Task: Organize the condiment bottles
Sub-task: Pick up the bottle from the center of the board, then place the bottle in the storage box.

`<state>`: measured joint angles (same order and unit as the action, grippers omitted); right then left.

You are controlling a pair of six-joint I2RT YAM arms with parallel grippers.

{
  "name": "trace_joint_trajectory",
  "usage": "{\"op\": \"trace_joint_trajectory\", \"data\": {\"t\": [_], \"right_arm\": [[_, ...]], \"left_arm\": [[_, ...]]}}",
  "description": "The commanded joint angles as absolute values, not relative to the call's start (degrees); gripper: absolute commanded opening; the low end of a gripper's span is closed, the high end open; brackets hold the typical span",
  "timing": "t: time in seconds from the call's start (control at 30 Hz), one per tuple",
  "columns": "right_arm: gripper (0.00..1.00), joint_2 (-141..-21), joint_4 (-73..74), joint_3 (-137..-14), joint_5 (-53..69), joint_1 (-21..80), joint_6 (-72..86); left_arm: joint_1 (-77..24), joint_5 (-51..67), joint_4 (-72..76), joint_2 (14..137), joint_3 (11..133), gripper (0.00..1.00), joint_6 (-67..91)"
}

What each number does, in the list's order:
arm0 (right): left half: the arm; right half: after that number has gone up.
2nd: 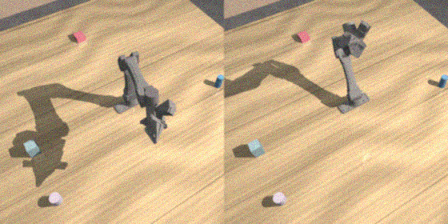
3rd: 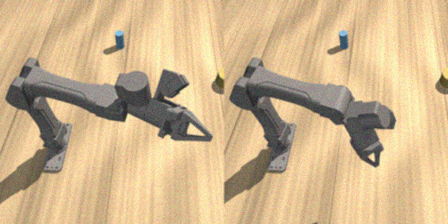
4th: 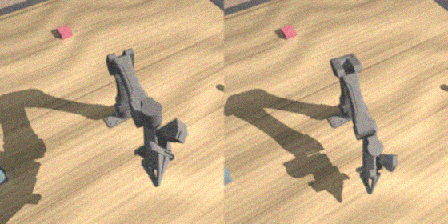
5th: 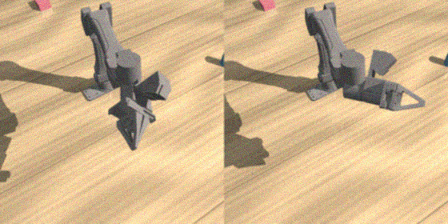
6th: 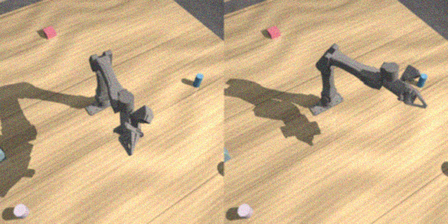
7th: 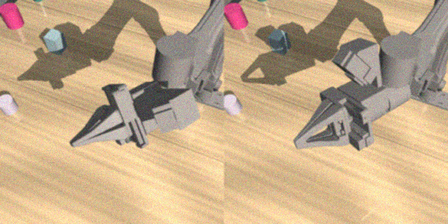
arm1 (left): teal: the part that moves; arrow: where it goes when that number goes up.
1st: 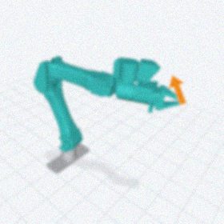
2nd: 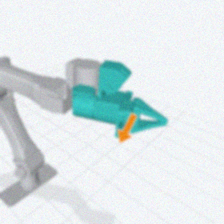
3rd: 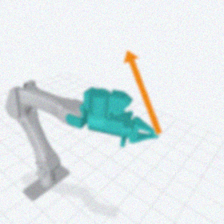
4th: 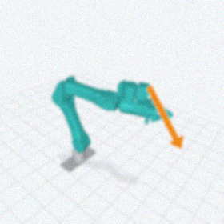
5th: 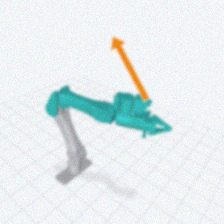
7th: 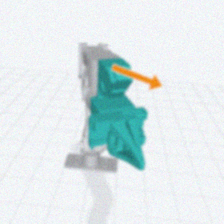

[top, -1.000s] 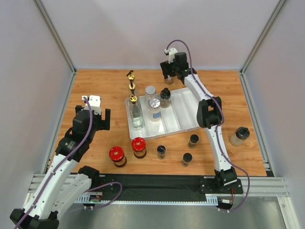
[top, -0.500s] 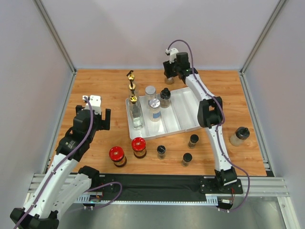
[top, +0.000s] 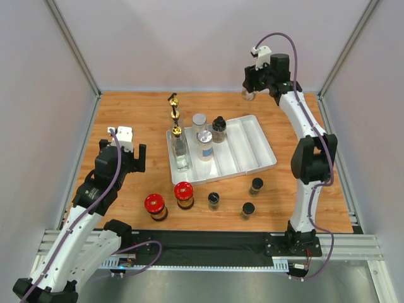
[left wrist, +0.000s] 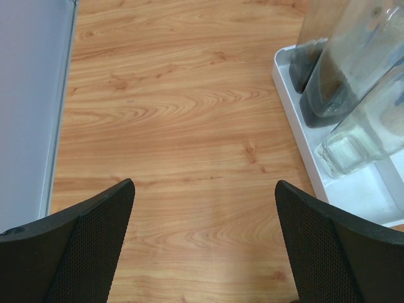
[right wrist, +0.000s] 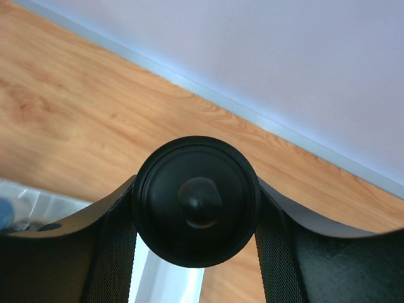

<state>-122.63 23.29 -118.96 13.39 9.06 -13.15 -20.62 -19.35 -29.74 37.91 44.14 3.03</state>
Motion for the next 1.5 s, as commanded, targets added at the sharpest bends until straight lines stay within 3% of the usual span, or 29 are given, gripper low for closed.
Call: {"op": "trace_joint_trajectory", "data": {"t": [0.0,0.2,0.47,1.47], "right_arm": [[0.08,-111.3,19.6,-108.8,19.4,10.0,-15.4],[0.08,-99.7,20.9,-94.9,28.5,10.1,-15.4],[0.09,-92.5,20.7,-82.4,31.2,14.1,-14.6],[0.19,-100.4,12.2,-73.7,18.8,25.3,-15.2]], "left_arm": [[-20.8,-18.6,-27.9,37.2,44.0,1.0,2.3],[-20.8,-18.5,-27.9,35.8,43.9,1.0,2.4],[-20.8,-18.3,-27.9,35.0,43.9,1.0,2.5],[-20.8,-18.0,-27.8,33.8,43.9,1.0,2.7]]}}
